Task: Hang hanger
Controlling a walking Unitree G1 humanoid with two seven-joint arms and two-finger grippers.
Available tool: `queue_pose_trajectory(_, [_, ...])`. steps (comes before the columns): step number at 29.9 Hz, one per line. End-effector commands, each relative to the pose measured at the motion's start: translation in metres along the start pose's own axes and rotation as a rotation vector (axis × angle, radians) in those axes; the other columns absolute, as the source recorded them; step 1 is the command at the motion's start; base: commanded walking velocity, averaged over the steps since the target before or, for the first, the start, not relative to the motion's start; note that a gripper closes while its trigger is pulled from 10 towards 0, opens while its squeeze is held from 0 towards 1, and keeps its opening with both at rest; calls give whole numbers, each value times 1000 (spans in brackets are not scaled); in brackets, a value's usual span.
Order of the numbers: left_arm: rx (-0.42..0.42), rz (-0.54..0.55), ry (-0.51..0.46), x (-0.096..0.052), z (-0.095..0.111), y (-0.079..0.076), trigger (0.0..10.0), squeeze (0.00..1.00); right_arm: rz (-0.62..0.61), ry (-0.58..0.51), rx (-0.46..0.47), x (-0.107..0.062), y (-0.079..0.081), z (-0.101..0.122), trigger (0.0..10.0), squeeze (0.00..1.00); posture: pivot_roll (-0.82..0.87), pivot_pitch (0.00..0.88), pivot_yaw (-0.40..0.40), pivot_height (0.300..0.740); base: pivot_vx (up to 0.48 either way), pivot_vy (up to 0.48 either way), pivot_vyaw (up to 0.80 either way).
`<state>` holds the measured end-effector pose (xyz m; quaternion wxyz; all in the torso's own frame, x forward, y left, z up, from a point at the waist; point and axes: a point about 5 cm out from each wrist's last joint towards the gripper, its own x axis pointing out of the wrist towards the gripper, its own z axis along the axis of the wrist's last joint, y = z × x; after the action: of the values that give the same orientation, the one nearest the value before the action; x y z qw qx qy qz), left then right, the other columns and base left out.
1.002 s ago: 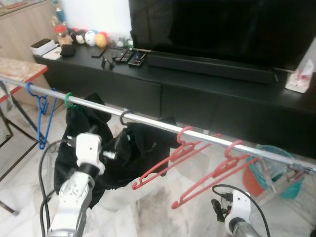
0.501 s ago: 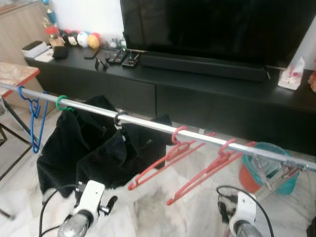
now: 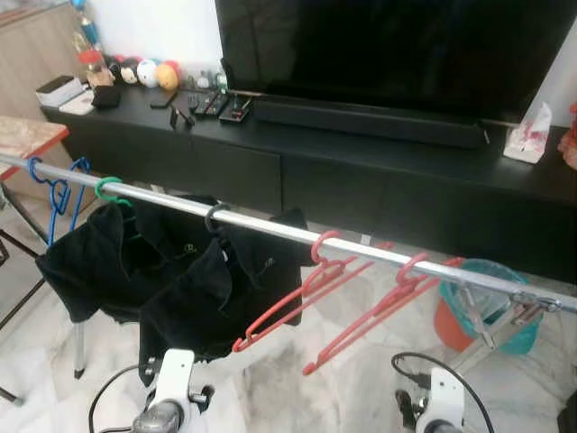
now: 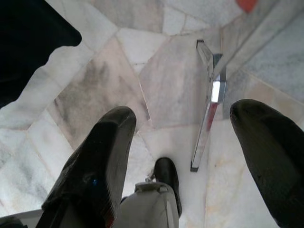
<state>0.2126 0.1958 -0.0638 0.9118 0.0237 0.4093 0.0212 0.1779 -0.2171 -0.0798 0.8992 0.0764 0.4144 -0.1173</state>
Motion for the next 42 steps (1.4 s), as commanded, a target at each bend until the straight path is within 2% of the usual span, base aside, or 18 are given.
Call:
queue_pose_trajectory(1, [-33, 12, -8, 1, 1, 1, 10000, 0, -17, 16, 43, -2, -4, -6, 10000, 0, -155, 0, 36, 740, 0, 0, 0])
queue_pose_trajectory(6, [-25, -7, 2, 1, 0, -1, 10000, 0, -6, 13, 28, -3, -5, -8, 10000, 0, -151, 0, 38, 740, 0, 0, 0])
queue_pose_trajectory(9, [47, -24, 19, 2, -2, -2, 10000, 0, 6, -2, 30, -3, -4, -7, 10000, 0, -154, 0, 42, 740, 0, 0, 0])
queue_pose_trajectory(10, [52, -27, 14, 2, -2, -2, 10000, 0, 24, -14, 5, -3, -2, -6, 10000, 0, -156, 0, 43, 740, 0, 0, 0])
queue_pose_trajectory(14, [21, -23, 12, 2, -3, -3, 10000, 0, 81, -19, -58, -2, 7, -4, 10000, 0, -161, 0, 45, 740, 0, 0, 0])
queue_pose_trajectory(42, [20, -23, 12, 2, -3, -3, 10000, 0, 90, -19, -59, -2, 9, -4, 10000, 0, -161, 0, 45, 740, 0, 0, 0])
